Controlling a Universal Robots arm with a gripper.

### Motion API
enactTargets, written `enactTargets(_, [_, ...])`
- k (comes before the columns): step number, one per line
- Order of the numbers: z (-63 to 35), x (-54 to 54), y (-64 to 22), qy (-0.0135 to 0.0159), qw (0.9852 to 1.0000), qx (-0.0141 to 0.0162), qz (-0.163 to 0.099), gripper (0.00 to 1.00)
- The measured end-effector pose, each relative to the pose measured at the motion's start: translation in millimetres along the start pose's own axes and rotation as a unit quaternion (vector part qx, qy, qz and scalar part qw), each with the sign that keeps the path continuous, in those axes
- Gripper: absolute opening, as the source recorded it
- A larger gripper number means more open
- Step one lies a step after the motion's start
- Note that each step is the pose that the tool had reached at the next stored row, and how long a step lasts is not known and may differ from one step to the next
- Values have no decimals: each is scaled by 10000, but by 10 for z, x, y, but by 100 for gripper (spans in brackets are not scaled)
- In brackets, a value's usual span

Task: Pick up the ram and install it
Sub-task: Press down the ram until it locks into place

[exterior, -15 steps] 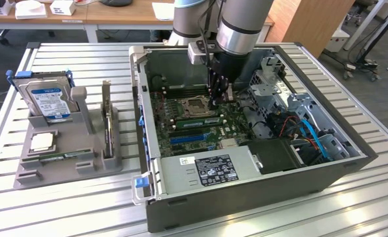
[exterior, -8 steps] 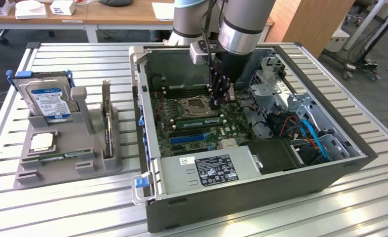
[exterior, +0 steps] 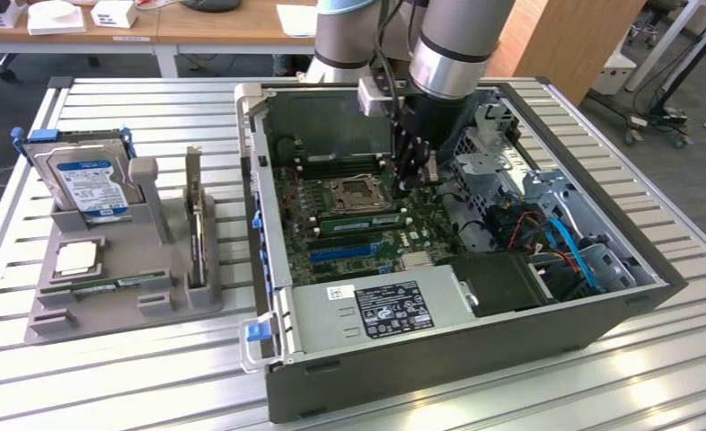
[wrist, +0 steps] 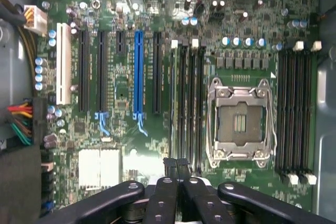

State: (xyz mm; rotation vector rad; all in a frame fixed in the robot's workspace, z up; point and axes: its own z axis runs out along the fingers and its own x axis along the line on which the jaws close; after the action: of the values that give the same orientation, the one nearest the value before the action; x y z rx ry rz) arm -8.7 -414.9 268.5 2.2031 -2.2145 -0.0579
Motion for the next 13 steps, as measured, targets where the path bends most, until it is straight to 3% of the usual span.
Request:
enactTargets(6, [-4, -1, -107, -3, 10000, 0, 0, 10])
enactTargets(13, [-5, -1, -117, -3, 10000, 0, 0, 10])
